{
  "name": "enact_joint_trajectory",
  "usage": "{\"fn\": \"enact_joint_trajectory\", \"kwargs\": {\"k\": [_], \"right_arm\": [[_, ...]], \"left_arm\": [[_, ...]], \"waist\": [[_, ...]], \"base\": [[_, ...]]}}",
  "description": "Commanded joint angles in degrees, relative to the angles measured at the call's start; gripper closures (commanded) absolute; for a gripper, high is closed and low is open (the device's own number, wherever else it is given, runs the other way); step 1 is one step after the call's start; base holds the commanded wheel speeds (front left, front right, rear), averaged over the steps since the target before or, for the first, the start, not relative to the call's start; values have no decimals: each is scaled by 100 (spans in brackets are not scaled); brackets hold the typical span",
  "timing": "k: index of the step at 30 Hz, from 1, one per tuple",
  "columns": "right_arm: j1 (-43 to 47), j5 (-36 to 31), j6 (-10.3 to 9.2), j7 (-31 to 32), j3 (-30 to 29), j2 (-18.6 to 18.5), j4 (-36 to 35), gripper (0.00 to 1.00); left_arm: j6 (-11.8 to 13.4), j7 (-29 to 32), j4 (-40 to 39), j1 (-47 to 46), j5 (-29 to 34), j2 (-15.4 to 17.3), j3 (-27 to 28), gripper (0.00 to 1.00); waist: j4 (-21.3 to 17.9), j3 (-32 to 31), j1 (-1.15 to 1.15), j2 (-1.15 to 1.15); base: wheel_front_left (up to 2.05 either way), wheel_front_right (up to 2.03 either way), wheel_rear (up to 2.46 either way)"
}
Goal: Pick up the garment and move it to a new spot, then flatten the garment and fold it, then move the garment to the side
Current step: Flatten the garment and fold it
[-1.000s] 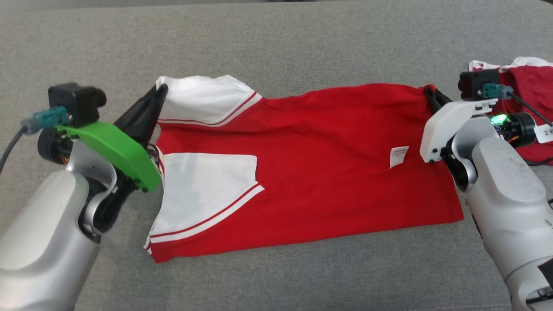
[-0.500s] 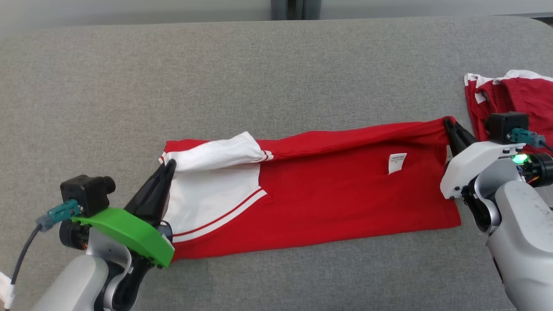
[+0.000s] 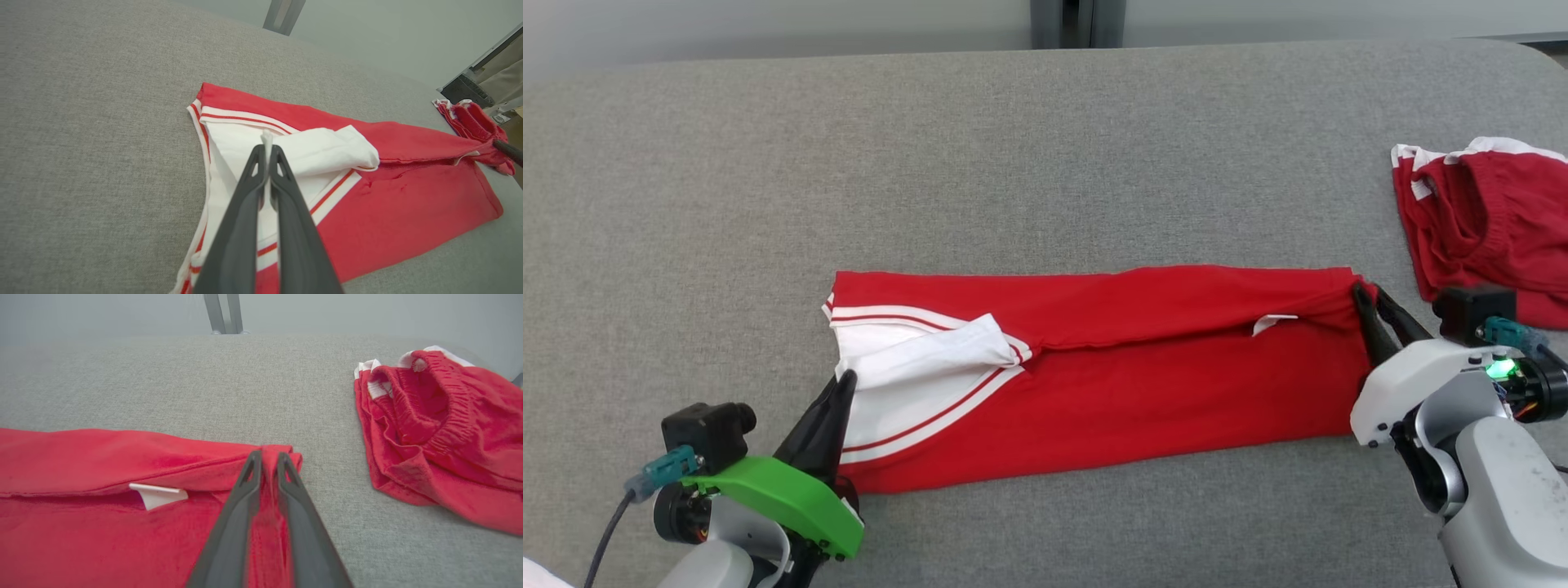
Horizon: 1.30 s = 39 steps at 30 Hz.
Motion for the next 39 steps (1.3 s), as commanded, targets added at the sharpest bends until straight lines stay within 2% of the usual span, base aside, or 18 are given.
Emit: {"fn": "enact_joint_trajectory", "kwargs": {"k": [1,6,9,15,18,26,39], "right_arm": [[142,-50,-9,-57,-73,26,-83,0],[524,-115,-9,-133,-462,201,-293,0],[718,-154,-9,-138,-702,304,-395,0],[952,-238,-9,-8,-1103,507,-630,0],[967,-258,-8,111,-1199,609,-710,0],[619,-482,-9,670,-1191,781,-492,0],[253,-1182,-9,1090,-1439,592,817,0]], "left_arm": [[47,-97,58,123,72,-14,16,2],[203,-506,191,326,169,-88,142,0],[391,-723,124,500,268,-173,300,0],[724,-861,-198,802,695,-340,613,0],[804,-867,-298,878,864,-438,710,0],[796,-870,-307,828,1183,-674,733,0],[706,-867,-241,874,1354,-798,811,0]], "waist": [[-19,-39,0,0],[-57,-166,0,0],[-66,-263,0,0],[2,-431,0,0],[71,-495,0,0],[328,-574,0,0],[715,-518,0,0]], "base": [[0,0,0],[0,0,0],[0,0,0],[0,0,0],[0,0,0],[0,0,0],[0,0,0]]}}
